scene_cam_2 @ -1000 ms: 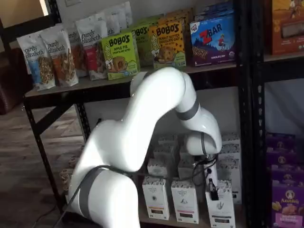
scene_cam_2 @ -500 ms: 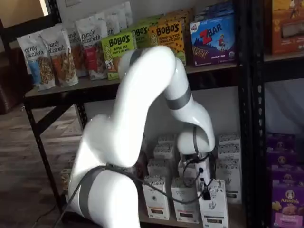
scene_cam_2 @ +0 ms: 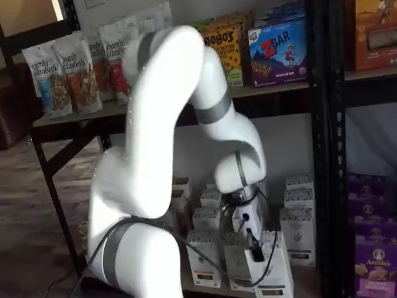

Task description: Pick up the white box with a green strip in the middle, on the bottom shelf, the sixth box from the left

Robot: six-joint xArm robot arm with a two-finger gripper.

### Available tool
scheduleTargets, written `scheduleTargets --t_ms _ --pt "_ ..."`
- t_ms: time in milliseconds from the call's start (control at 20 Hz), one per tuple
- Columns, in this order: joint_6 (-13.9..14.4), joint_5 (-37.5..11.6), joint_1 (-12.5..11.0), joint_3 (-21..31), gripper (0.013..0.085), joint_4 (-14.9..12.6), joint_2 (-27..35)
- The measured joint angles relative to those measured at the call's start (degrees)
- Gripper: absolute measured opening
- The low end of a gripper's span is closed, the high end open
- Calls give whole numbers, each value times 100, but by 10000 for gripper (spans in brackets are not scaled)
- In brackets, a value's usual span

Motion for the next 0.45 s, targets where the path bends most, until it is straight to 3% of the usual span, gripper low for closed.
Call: scheduleTargets --t_ms 450 --pt "-470 1110 630 1059 450 1063 -1962"
